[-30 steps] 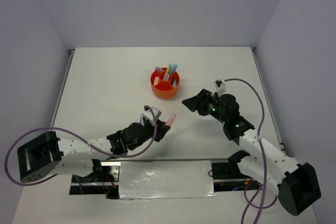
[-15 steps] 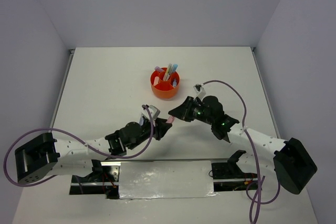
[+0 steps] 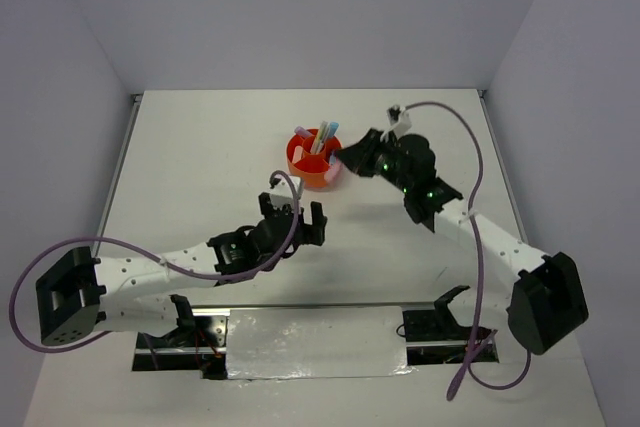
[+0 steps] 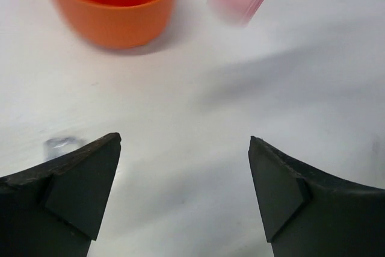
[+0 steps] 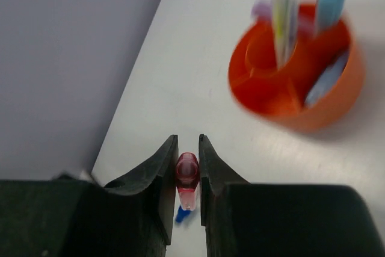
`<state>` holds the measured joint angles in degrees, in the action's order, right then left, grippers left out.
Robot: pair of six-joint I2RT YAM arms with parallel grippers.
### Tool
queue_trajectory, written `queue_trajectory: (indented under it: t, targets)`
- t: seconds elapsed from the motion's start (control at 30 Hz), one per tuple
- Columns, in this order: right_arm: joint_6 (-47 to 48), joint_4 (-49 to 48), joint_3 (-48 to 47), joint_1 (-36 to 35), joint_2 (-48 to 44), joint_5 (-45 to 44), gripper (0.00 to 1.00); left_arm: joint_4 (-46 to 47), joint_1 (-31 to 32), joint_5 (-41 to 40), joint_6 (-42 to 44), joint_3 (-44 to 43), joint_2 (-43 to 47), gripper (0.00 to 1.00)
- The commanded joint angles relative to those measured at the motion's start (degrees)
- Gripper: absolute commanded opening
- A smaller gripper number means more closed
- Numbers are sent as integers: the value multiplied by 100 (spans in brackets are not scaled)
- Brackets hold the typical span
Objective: Sort the stationery into containers
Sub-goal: Place the stationery in the storage box.
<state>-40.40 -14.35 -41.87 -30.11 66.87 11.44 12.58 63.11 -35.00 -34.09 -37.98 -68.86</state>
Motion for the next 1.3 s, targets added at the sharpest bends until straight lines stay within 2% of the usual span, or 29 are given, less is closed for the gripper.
queue_trajectory:
  t: [0.0, 0.1, 0.17, 0.3, 0.43, 0.67, 0.87, 0.97, 1.0, 1.07, 1.1, 1.13, 1.27]
  targets:
    - [1033, 380, -1261, 452, 641, -748, 0, -2907, -36, -1683, -1773, -543, 135, 99]
    - [1315, 407, -1928, 620, 1386, -1064, 0, -3794, -167, -1677, -2128, -641, 487, 99]
    - [1587, 336, -2167, 690, 1888, -1118, 0, -4060, -386, -1485, -2287, -632, 750, 99]
    - [1676, 39, -2580, 849, 2523, -679, 0, -4430, -747, -1123, -2182, -614, 1094, 99]
    - [1702, -50, -2643, 840, 2831, -494, 0, -5299, -1081, -1105, -2225, -904, 1243, 99]
    - [1790, -367, -2449, 840, 3183, -292, 2, -4951, -1328, -491, -1777, -791, 1349, 99]
    - [1816, -376, -2440, 849, 3324, -283, 5, -4695, -1337, -314, -1584, -746, 1156, 99]
    - [1825, -376, -2423, 840, 3367, -248, 11, -4616, -1337, -253, -1540, -746, 1103, 99]
    - [1817, -402, -2405, 849, 3368, -204, 24, -4554, -1345, -226, -1514, -729, 1077, 99]
    - [1808, -446, -2388, 840, 3359, -116, 38, -4475, -1337, -200, -1470, -711, 1050, 99]
    - [1825, -437, -2388, 831, 3341, -46, 49, -4457, -1337, -174, -1452, -711, 1015, 99]
    - [1825, -420, -2405, 822, 3324, -19, 54, -4431, -1345, -156, -1400, -694, 998, 99]
    - [1861, -376, -2388, 778, 3122, 25, 63, -4273, -1337, -68, -1312, -597, 883, 99]
